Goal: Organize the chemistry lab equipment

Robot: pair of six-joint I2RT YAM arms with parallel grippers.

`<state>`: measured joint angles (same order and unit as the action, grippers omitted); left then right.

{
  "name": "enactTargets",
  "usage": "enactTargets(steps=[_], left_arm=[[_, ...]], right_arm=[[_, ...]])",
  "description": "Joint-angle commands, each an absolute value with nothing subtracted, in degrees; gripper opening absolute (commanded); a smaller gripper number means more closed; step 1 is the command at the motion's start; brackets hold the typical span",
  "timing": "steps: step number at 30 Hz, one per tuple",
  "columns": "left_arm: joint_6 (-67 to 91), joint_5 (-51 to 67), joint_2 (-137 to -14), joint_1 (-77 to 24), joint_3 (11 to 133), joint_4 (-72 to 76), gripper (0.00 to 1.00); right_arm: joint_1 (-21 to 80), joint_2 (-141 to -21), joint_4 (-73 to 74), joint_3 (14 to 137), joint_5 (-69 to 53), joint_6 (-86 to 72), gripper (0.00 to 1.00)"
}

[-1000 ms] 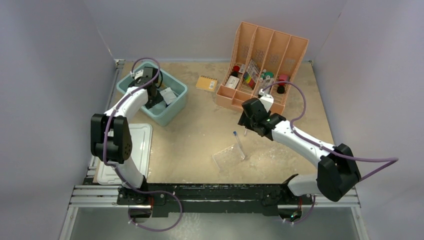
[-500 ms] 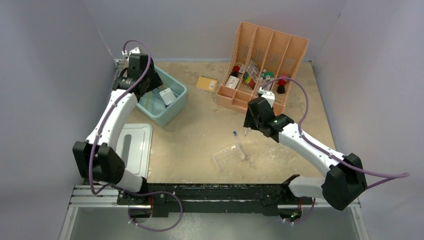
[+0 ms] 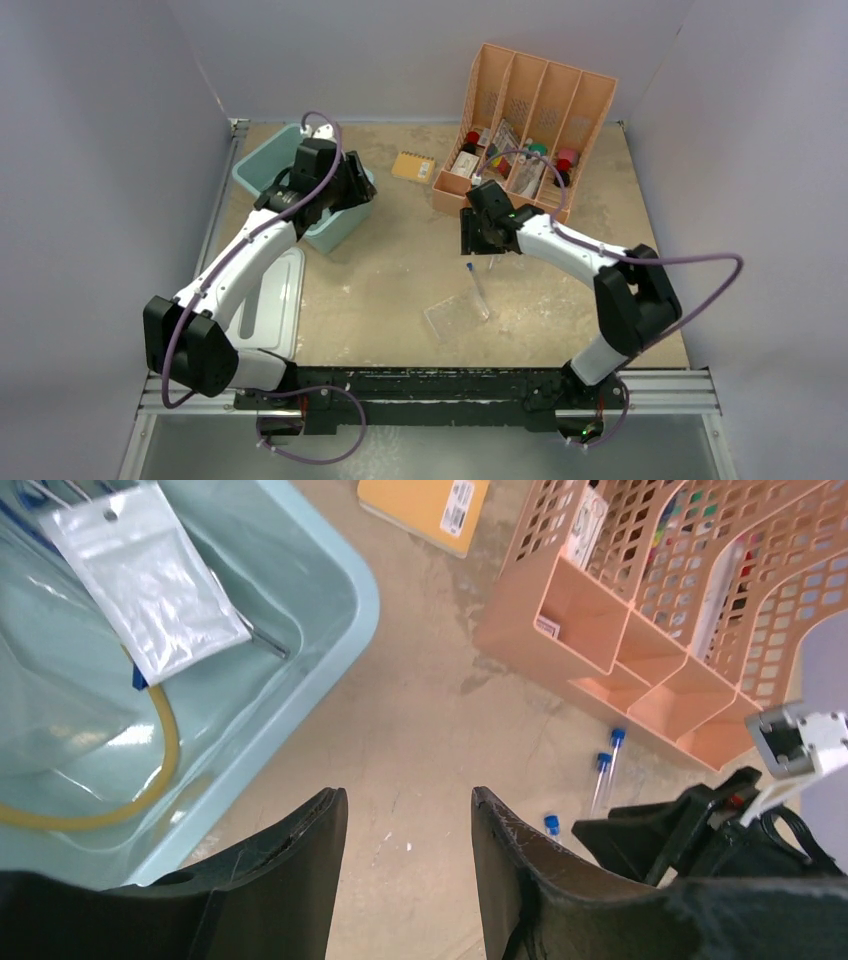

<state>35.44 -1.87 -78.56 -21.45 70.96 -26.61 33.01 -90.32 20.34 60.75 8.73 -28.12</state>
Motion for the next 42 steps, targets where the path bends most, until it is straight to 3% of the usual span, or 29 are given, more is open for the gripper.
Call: enactTargets(steps=[1,17,29,35,42], left_arm=[[38.5,0.3,-75.8,-22.4,67.9,-20.3,0.48],[40.5,3.0,-75.8,-24.5,64.4,-17.8,0.51],[42.3,7.5,-76.8,-25.5,62.1,-12.7,0.52],[45.2,13.2,-77.5,-25.9,59.6,-5.7,0.53],[47.2,18.5,-78.6,-29.9,59.3,3.4,0.6]], right_arm=[[33.7,-94.6,22.7,66.2,6.6,-26.6,0.52],[34.3,-101.9,26.1,65.5,3.4,-24.1,0.39],[34.4,-100.9,24.0,65.4,12.4,-24.8,0.1],[34.3,-88.5,16.6,63.9,13.3,-27.7,0.13],[34.2,-80.1,12.0,65.9,8.8,-34.9,0.16]])
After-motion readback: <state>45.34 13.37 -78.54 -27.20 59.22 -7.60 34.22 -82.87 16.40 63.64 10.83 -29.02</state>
